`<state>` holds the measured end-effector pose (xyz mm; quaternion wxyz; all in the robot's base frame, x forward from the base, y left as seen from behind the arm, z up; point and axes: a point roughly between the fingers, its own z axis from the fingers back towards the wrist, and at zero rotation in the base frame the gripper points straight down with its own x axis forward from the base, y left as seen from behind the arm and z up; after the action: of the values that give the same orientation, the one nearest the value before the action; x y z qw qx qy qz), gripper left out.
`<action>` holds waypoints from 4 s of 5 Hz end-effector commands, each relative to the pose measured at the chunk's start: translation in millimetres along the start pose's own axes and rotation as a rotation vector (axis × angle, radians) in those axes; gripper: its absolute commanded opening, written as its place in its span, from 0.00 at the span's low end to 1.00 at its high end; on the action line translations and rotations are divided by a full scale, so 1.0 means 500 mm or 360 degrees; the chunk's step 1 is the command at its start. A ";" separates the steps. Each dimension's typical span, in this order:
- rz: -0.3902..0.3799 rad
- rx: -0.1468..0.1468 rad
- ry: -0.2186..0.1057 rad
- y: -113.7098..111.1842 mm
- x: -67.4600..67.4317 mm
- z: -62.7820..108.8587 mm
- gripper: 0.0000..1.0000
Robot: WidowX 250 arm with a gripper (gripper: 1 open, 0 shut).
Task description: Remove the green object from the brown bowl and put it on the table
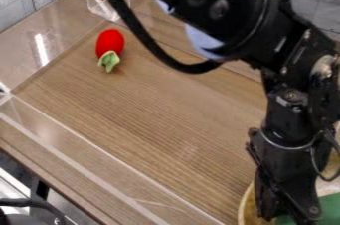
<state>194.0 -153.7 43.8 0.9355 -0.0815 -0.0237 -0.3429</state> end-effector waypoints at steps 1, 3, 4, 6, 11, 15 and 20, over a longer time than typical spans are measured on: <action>-0.0037 -0.0025 -0.0027 0.008 0.006 -0.014 0.00; 0.0078 -0.0030 -0.0019 -0.004 -0.003 -0.016 0.00; 0.0075 -0.0036 -0.0004 -0.010 -0.001 0.001 0.00; 0.0054 -0.0040 0.0013 -0.020 0.006 0.029 0.00; -0.0143 -0.0084 0.0075 0.006 0.006 0.021 0.00; 0.0193 -0.0022 0.0026 -0.009 0.022 0.098 0.00; 0.0218 0.0007 0.0059 0.093 0.001 0.139 0.00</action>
<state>222.5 -106.5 94.6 0.9593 -0.0738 0.0211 -0.2718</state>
